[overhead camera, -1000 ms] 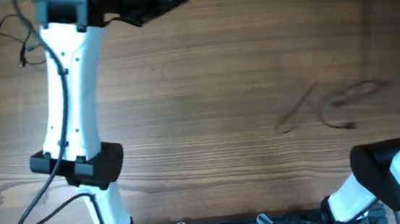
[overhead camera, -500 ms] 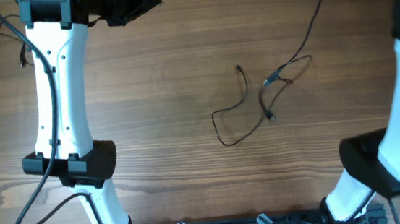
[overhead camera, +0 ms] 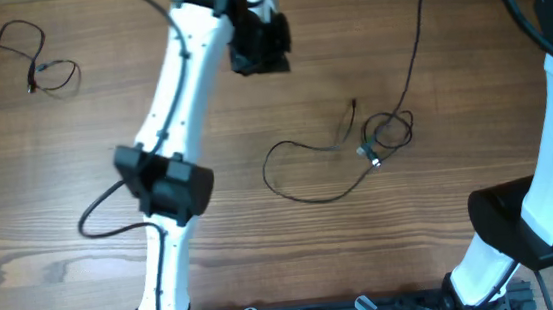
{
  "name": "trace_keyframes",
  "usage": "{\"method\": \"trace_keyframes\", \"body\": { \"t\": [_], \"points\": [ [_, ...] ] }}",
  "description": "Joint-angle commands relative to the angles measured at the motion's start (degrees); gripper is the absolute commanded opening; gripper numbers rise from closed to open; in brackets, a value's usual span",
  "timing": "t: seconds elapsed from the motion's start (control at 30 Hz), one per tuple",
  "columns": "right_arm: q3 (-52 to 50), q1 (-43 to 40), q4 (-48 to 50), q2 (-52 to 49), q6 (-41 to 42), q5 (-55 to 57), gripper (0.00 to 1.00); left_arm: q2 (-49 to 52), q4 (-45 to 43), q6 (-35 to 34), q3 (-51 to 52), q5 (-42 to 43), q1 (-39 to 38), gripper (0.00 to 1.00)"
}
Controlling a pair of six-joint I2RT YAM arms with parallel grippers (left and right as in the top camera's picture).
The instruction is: Untangle cables
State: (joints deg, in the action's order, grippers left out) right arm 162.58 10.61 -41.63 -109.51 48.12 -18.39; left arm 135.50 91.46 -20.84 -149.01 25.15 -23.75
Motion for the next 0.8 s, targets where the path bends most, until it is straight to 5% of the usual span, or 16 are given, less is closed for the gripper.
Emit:
{"method": "trace_keyframes", "body": {
  "t": [0.0, 0.07, 0.17, 0.3, 0.4, 0.5, 0.6, 0.77],
  "points": [
    [0.92, -0.20, 4.07, 1.01, 1.66, -1.44, 0.04, 5.38, -4.50, 1.05, -0.09, 3.13, -5.01, 0.36],
    [0.92, -0.20, 7.34, 1.01, 5.57, -6.51, 0.04, 7.04, -9.70, -1.62, -0.09, 4.61, -6.80, 0.53],
    [0.92, -0.20, 11.34, 1.01, 8.48, -8.59, 0.05, 8.61, -10.62, 0.24, -0.09, 5.07, -8.15, 0.52],
    [0.90, -0.26, 10.86, 0.98, 8.74, -4.37, 0.04, 8.61, -4.57, 31.41, -0.09, 16.74, -11.87, 0.74],
    [0.90, -2.67, 11.74, 0.98, 7.04, 3.26, 0.04, 8.63, -0.85, 40.15, -0.09, 16.63, -14.53, 0.75],
    [0.90, -4.44, 12.17, 0.98, 7.58, -0.09, 0.04, 8.63, -1.79, 44.48, -0.09, 14.80, -17.18, 0.88],
    [0.90, -3.54, 12.31, 0.98, 7.63, -4.66, 0.04, 8.66, -12.04, 40.54, -0.09, 1.27, -20.76, 0.94],
    [0.90, -3.39, 12.50, 0.98, 9.79, -10.10, 0.04, 9.66, -21.70, 38.38, -0.09, -6.58, -23.63, 0.92]
  ]
}}
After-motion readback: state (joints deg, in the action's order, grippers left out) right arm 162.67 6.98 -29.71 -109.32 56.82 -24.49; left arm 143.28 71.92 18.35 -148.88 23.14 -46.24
